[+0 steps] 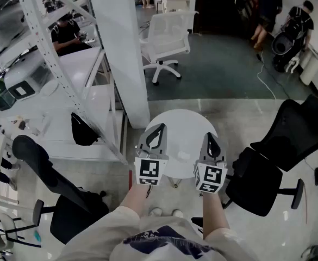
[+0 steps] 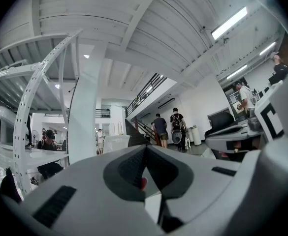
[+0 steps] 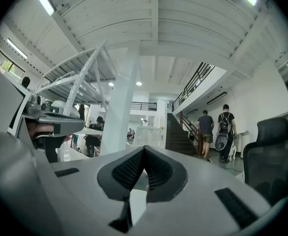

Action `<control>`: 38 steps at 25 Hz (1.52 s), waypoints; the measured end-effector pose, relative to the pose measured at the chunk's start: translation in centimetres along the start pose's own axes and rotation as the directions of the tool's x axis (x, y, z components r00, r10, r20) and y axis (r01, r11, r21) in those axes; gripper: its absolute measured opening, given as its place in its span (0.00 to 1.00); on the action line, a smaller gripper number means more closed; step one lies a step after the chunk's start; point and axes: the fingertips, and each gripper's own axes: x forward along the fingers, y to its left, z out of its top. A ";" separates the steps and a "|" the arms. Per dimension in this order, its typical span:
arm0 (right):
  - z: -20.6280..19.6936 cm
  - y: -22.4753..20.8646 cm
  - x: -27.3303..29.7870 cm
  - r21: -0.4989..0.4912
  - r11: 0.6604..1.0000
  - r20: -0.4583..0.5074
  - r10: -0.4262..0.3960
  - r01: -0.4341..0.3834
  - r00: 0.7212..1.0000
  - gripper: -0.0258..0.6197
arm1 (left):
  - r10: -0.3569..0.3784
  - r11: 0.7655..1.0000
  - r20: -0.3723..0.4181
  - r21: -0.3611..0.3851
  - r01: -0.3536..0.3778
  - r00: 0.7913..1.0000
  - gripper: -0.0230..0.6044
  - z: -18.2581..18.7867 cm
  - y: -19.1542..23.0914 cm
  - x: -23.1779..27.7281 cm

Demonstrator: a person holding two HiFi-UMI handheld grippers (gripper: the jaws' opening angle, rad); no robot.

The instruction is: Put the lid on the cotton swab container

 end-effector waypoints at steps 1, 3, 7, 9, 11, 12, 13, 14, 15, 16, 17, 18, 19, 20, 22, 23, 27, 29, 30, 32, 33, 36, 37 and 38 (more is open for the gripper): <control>0.0 0.0 0.0 -0.001 1.000 0.000 0.001 -0.001 1.000 0.05 | -0.001 1.000 0.000 0.000 0.001 1.000 0.03 0.0 0.0 0.1; 0.0 0.0 0.1 -0.004 1.000 -0.001 0.003 -0.003 1.000 0.05 | -0.001 1.000 0.000 0.001 0.001 1.000 0.03 0.1 0.0 0.2; -0.2 0.0 0.0 -0.008 1.000 -0.008 0.005 -0.006 1.000 0.05 | 0.002 1.000 -0.001 0.002 -0.002 1.000 0.03 0.0 0.0 0.1; -0.3 -0.1 -0.1 -0.006 1.000 -0.010 0.006 -0.006 1.000 0.05 | 0.003 1.000 -0.001 0.001 -0.003 1.000 0.03 0.0 0.0 0.0; -0.1 0.0 -0.3 0.013 1.000 -0.001 0.017 -0.017 1.000 0.05 | 0.004 1.000 -0.001 0.003 -0.004 1.000 0.03 0.0 0.1 -0.1; 0.0 -0.1 -0.4 0.034 0.999 0.012 0.026 -0.026 1.000 0.05 | 0.003 1.000 0.001 0.004 -0.003 1.000 0.03 0.1 0.1 -0.2; 0.3 -0.3 -0.6 0.062 0.997 0.030 0.032 -0.034 0.999 0.05 | -0.001 1.000 0.002 0.005 0.001 1.000 0.03 0.2 0.1 -0.4; 0.5 -0.6 -0.8 0.090 0.995 0.049 0.034 -0.038 0.998 0.05 | -0.008 1.000 0.003 0.003 0.008 1.000 0.03 0.3 0.1 -0.5; 0.8 -1.0 -1.0 0.112 0.993 0.065 0.031 -0.038 0.997 0.06 | -0.020 1.000 0.001 -0.002 0.020 1.000 0.03 0.3 0.1 -0.6; 0.9 -1.4 -1.2 0.126 0.991 0.075 0.029 -0.038 0.997 0.06 | -0.035 0.999 -0.002 -0.011 0.035 0.999 0.03 0.4 0.2 -0.8; 1.1 -1.7 -1.4 0.138 0.989 0.081 0.034 -0.045 0.996 0.09 | -0.050 0.999 -0.004 -0.022 0.050 0.999 0.04 0.4 0.3 -0.9; 1.1 -1.9 -1.5 0.150 0.987 0.084 0.046 -0.058 0.995 0.22 | -0.063 0.997 -0.005 -0.036 0.062 0.998 0.04 0.4 0.5 -1.1; 1.2 -2.2 -1.7 0.161 0.984 0.085 0.058 -0.071 0.995 0.43 | -0.071 0.996 -0.005 -0.052 0.071 0.997 0.10 0.4 0.7 -1.4; 1.2 -2.6 -1.9 0.168 0.983 0.085 0.064 -0.078 0.994 0.48 | -0.078 0.995 -0.002 -0.069 0.078 0.997 0.18 0.4 0.9 -1.6; 1.1 -3.5 -2.4 0.167 0.983 0.086 0.067 -0.080 0.994 0.50 | -0.103 0.990 0.008 -0.099 0.104 0.995 0.34 0.4 1.2 -2.0; 1.1 -3.9 -2.6 0.164 0.983 0.084 0.069 -0.082 0.994 0.52 | -0.125 0.987 0.011 -0.105 0.125 0.992 0.41 0.4 1.2 -2.2; 1.0 -5.7 -3.5 0.164 0.982 0.074 0.080 -0.091 0.994 0.56 | -0.206 0.975 -0.002 -0.083 0.205 0.979 0.53 0.4 1.4 -2.8; 1.0 -6.9 -4.1 0.176 0.981 0.074 0.073 -0.085 0.995 0.56 | -0.219 0.974 -0.015 -0.070 0.218 0.976 0.56 0.4 1.4 -3.0; 1.0 -7.4 -4.3 0.183 0.980 0.075 0.068 -0.080 0.995 0.56 | -0.224 0.973 -0.021 -0.064 0.222 0.974 0.56 0.4 1.4 -3.0; 1.0 -8.5 -4.6 0.188 0.979 0.073 0.060 -0.073 0.996 0.56 | -0.234 0.971 -0.036 -0.051 0.232 0.972 0.56 0.3 1.0 -3.0; 1.0 -8.9 -4.7 0.188 0.980 0.071 0.057 -0.070 0.996 0.56 | -0.238 0.970 -0.042 -0.049 0.236 0.970 0.56 0.2 0.7 -2.9; 0.9 -10.2 -4.7 0.188 0.979 0.073 0.061 -0.074 0.995 0.55 | -0.240 0.970 -0.054 -0.051 0.237 0.969 0.56 0.0 -0.2 -2.7; 0.8 -10.5 -4.6 0.185 0.980 0.074 0.067 -0.080 0.995 0.55 | -0.238 0.971 -0.059 -0.052 0.235 0.970 0.56 -0.1 -0.6 -2.6; 0.7 -10.7 -4.5 0.182 0.979 0.071 0.075 -0.087 0.995 0.55 | -0.236 0.971 -0.066 -0.051 0.233 0.969 0.56 -0.3 -1.0 -2.5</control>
